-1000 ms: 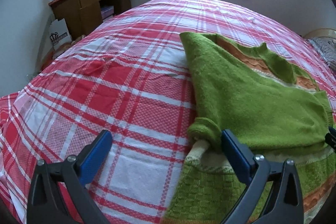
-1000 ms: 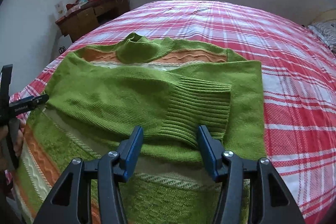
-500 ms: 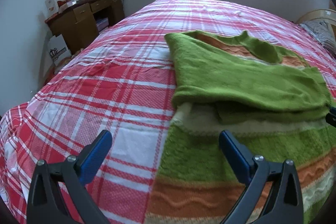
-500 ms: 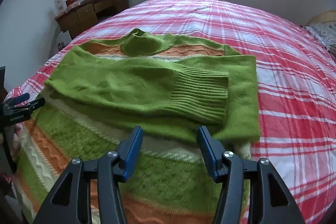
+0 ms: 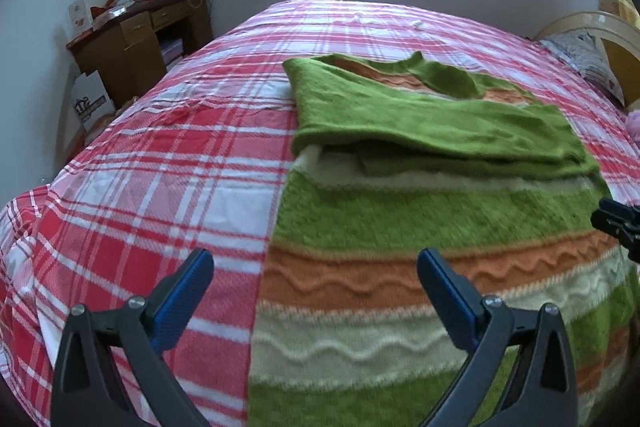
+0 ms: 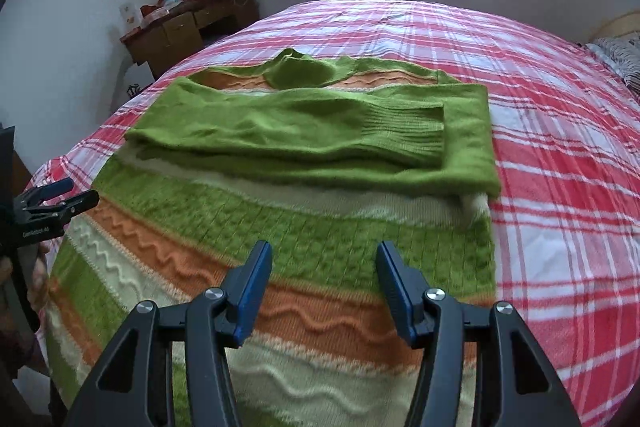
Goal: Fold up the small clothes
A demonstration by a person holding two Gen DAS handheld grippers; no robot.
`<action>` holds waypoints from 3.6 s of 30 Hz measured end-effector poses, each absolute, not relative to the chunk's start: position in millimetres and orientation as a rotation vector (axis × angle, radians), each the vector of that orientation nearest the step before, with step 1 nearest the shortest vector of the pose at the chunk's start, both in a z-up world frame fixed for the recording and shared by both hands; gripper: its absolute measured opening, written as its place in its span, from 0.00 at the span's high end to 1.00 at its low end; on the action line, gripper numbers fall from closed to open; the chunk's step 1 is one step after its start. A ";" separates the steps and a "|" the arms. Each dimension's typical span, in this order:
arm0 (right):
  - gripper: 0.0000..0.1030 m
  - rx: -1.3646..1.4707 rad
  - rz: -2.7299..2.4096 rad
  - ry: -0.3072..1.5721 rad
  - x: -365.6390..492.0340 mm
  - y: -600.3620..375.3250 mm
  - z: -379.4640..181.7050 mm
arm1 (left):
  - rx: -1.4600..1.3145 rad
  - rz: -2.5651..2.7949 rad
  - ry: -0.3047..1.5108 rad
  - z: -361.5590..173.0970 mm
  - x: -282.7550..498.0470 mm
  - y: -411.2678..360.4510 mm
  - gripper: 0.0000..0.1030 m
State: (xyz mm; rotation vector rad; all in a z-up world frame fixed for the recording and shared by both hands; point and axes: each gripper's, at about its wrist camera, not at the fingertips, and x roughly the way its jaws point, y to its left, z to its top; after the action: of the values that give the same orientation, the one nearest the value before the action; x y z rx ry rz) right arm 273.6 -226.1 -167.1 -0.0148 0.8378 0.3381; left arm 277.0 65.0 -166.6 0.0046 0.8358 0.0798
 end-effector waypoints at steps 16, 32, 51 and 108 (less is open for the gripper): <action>0.46 0.027 0.337 0.826 228.3 -232.4 -171.1 | -0.041 0.021 0.845 -172.0 230.8 67.1 0.00; 0.35 0.000 0.351 0.794 159.2 -229.0 -178.9 | -0.041 -0.034 0.849 -173.1 156.0 80.6 0.01; 0.34 -0.058 0.331 0.745 106.5 -231.7 -186.6 | -0.241 -0.115 0.996 -206.2 98.0 101.8 0.47; 0.92 0.270 0.406 0.864 26.8 -304.3 -186.6 | -0.416 -0.301 0.831 -187.1 87.9 133.2 0.95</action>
State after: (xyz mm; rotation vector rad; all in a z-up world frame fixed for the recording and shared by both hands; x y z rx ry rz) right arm 26.8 -304.3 -186.6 0.2700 0.8635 0.4063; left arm 87.9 133.2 -187.1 -0.4157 0.8307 -0.3014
